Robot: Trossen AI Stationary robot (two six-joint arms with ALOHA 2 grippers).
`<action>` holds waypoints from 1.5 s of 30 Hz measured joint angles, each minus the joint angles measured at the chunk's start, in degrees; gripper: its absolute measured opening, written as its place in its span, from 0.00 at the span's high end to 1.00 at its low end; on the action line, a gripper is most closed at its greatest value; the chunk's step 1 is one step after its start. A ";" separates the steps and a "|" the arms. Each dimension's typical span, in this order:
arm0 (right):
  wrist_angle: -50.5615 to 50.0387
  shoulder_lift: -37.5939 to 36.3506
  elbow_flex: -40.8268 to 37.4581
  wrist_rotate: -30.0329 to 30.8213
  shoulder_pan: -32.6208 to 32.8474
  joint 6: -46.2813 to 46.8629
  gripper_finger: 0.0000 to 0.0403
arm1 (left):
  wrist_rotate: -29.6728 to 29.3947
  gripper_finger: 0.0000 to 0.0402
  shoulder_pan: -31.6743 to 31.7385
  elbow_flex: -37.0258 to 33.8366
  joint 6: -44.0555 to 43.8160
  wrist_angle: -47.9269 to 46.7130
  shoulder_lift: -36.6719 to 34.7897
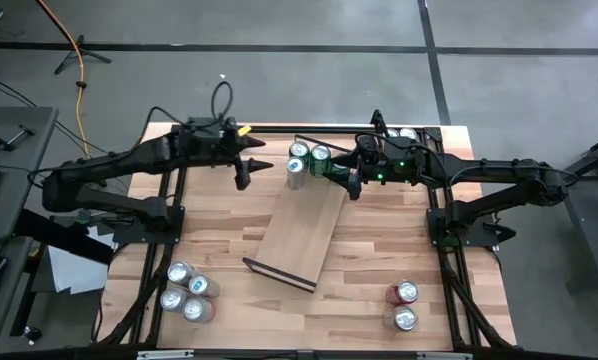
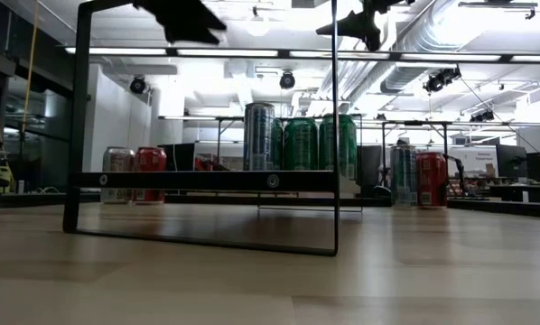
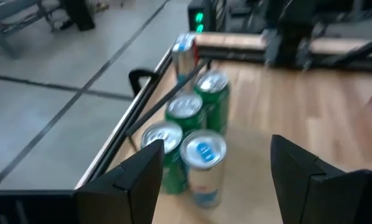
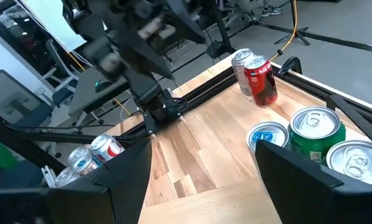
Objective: Place canned beverage on shelf
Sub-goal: Put the top left blue soda can on the shelf
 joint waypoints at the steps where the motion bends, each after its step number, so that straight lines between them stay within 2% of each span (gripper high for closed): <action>1: -0.01 0.00 0.00 0.00 0.00 -0.01 0.32 | 0.15 0.48 -0.46 0.00 -0.38 0.44 -0.87; 4: -0.01 0.00 0.00 0.00 0.00 -0.02 0.32 | 0.17 0.51 -2.15 -0.05 -1.16 1.16 -3.50; 7: -0.01 0.00 0.00 0.00 0.00 -0.04 0.32 | 0.26 0.59 -3.78 -2.77 -3.31 5.44 -6.56; 16: 0.00 0.00 0.00 0.00 0.00 -0.09 0.32 | 0.20 0.97 -7.04 -18.93 -15.46 20.52 -17.39; 21: -0.02 0.00 0.00 0.02 0.00 0.63 0.32 | 0.04 0.98 -8.40 -27.40 -22.22 28.02 -22.89; 25: -0.02 0.00 0.00 0.02 0.00 6.34 0.32 | -0.09 0.99 -8.95 -32.43 -25.23 32.60 -26.87; 32: 0.09 1.39 0.00 0.04 0.90 11.49 0.34 | -0.06 1.00 -8.95 -35.50 -25.51 33.05 -31.05; 37: 0.43 5.85 0.00 -0.80 3.86 16.26 0.49 | 0.55 1.00 -8.95 -35.47 -24.50 33.03 -31.42; 40: 1.26 8.21 0.00 -1.01 5.67 19.97 0.66 | 0.55 1.00 -8.95 -35.47 -24.47 33.03 -31.42; 43: 0.89 9.38 0.00 -0.59 7.14 23.40 0.87 | 0.55 1.00 -8.95 -35.47 -23.75 33.01 -31.42; 45: 0.20 9.97 0.00 2.38 8.00 26.34 0.96 | 0.56 1.00 -8.95 -35.47 -22.10 32.99 -31.42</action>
